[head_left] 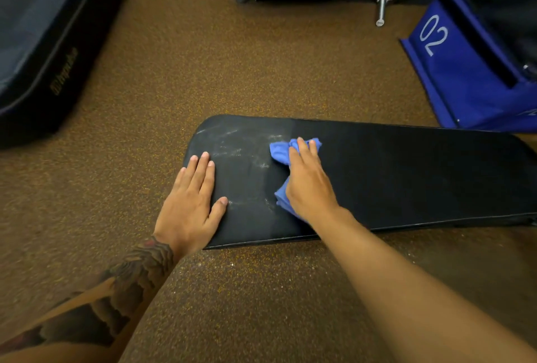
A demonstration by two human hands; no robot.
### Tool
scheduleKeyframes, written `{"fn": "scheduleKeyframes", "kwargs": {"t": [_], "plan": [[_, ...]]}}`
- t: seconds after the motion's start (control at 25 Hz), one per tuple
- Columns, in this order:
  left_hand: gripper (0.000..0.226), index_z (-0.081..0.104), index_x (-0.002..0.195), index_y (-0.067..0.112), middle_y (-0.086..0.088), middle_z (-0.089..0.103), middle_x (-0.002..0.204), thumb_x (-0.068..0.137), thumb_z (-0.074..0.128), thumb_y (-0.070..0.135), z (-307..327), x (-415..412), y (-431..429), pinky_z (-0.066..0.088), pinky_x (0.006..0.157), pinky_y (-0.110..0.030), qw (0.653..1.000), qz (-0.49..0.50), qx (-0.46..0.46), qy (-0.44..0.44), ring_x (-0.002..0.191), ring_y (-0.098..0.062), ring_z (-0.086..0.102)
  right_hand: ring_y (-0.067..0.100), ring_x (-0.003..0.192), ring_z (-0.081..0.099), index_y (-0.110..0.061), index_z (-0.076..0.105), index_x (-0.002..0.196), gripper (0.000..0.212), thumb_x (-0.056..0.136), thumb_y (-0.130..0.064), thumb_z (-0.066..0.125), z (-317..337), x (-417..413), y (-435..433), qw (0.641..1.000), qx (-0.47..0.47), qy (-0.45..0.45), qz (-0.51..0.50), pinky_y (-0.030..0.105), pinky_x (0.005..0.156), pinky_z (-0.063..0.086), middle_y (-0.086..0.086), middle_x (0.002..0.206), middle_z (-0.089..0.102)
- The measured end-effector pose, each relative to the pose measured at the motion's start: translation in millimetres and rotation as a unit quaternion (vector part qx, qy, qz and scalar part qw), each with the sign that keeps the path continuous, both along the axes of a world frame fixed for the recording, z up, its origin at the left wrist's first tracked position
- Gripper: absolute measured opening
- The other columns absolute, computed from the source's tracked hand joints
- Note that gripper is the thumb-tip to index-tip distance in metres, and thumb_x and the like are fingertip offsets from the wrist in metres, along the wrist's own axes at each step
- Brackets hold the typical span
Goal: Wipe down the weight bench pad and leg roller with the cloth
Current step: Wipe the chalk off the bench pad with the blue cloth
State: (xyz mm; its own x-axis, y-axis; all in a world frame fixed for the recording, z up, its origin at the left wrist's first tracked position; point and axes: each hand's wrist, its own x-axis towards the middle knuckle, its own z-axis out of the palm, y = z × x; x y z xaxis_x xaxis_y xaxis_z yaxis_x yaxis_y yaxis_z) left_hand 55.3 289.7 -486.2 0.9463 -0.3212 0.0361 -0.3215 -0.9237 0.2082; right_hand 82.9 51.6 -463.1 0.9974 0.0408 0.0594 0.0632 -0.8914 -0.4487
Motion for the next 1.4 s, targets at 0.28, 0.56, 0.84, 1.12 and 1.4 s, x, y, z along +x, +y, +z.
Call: {"fn": "scheduleKeyframes", "kwargs": {"t": [0.28, 0.56, 0.84, 1.12, 1.4], "plan": [[0.077, 0.013, 0.155, 0.004, -0.008, 0.002, 0.164, 0.096, 0.02, 0.052, -2, 1, 0, -0.005, 0.122, -0.033, 1.0, 0.001, -0.001, -0.003, 0.151, -0.02, -0.006, 0.033, 0.144, 0.002, 0.003, 0.033, 0.137, 0.059, 0.079, 0.01, 0.04, 2, 9, 18, 0.997, -0.009, 0.015, 0.071, 0.042, 0.116, 0.017, 0.016, 0.153, 0.018], [0.075, 0.011, 0.156, 0.006, -0.008, 0.002, 0.165, 0.097, 0.021, 0.052, -1, 0, 0, -0.006, 0.122, -0.033, 1.0, 0.001, -0.012, -0.003, 0.152, -0.02, -0.008, 0.027, 0.145, -0.003, -0.001, 0.025, 0.145, 0.062, 0.084, 0.009, 0.038, 1, -18, -21, 0.997, -0.028, 0.015, 0.071, 0.036, 0.115, 0.021, 0.009, 0.157, 0.012], [0.074, 0.012, 0.156, 0.006, -0.007, 0.003, 0.165, 0.098, 0.024, 0.051, -3, 0, 1, -0.006, 0.122, -0.033, 1.0, -0.006, -0.021, -0.01, 0.152, -0.02, -0.007, 0.031, 0.131, 0.024, 0.002, 0.048, 0.12, 0.043, 0.078, 0.008, 0.042, 4, 95, -3, 0.998, -0.065, 0.011, -0.002, 0.037, 0.101, 0.033, 0.013, 0.144, 0.032], [0.074, 0.014, 0.155, 0.005, -0.01, 0.006, 0.165, 0.098, 0.024, 0.051, -3, 1, 2, -0.006, 0.122, -0.033, 1.0, -0.007, -0.011, -0.012, 0.152, -0.022, -0.004, 0.034, 0.143, 0.012, 0.006, 0.036, 0.137, 0.058, 0.08, 0.012, 0.04, 3, 6, -3, 0.991, -0.017, 0.006, 0.131, 0.031, 0.114, 0.011, 0.019, 0.152, 0.024], [0.073, 0.014, 0.156, 0.006, -0.009, 0.005, 0.165, 0.099, 0.022, 0.052, -5, 1, 3, -0.001, 0.122, -0.037, 1.0, -0.006, -0.012, -0.012, 0.152, -0.021, -0.004, 0.033, 0.141, 0.016, 0.002, 0.038, 0.136, 0.056, 0.08, 0.008, 0.043, 1, 46, -20, 0.998, -0.068, 0.002, -0.005, 0.041, 0.11, 0.03, 0.013, 0.149, 0.029]]}}
